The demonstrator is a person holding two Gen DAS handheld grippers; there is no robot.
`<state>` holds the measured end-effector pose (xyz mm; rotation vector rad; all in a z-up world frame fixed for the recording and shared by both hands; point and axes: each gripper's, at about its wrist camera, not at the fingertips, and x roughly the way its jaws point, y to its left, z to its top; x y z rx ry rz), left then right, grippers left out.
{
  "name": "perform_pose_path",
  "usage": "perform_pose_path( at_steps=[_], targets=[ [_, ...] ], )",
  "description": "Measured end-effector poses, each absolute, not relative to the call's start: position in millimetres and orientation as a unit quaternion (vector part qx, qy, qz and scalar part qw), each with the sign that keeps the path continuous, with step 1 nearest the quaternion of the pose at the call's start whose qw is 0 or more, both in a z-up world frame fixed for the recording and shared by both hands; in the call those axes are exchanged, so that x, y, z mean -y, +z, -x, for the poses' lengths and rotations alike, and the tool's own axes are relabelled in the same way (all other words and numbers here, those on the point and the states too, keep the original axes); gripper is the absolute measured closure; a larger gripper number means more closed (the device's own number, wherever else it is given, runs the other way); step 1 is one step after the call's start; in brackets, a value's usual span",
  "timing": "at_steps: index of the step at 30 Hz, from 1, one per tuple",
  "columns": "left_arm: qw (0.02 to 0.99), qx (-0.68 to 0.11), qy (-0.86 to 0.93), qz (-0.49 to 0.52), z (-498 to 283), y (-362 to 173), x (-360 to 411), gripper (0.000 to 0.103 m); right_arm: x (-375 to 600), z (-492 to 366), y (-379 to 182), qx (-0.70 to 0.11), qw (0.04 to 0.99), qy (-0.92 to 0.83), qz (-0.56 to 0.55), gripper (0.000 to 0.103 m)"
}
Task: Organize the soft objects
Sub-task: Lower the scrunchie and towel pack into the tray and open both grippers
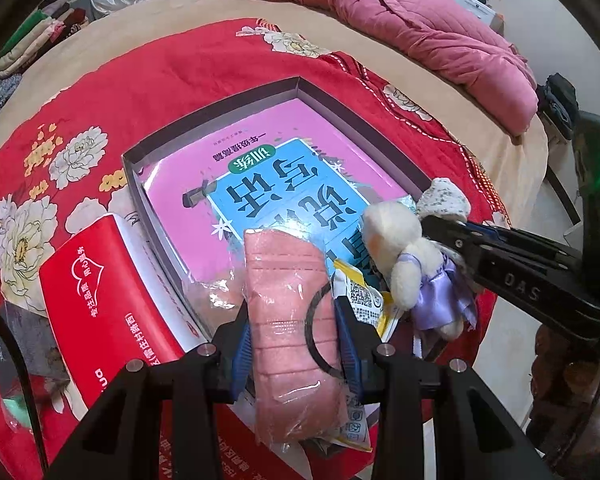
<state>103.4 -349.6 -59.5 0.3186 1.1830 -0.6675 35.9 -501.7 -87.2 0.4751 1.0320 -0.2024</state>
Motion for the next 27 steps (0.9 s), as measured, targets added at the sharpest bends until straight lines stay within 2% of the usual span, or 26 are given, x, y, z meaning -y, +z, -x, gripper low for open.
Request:
perform_pose_path(
  at_steps=[5,8,11,17,27],
  targets=[
    [0.765,-0.547,-0.307,-0.145,-105,-61,350,0.064,501,-42,-91,-0.495,0.835,-0.099,-0.219,0.075],
    [0.765,-0.549,-0.306,-0.143,-106,-62,350,0.064,502,-41,-86,-0.489,0.838,-0.1,-0.221,0.066],
    [0.765,-0.549,-0.306,-0.144,-106,-62,350,0.064,502,-40,-81,-0.484,0.842,-0.097,-0.219,0.063],
    [0.764,-0.551,-0.304,-0.141,-108,-62,350,0.064,502,-35,-71,-0.469,0.849,-0.097,-0.221,0.046],
    [0.76,-0.557,-0.309,-0.127,-110,-63,349,0.064,504,-19,-53,-0.451,0.858,-0.101,-0.223,0.045]
  ],
)
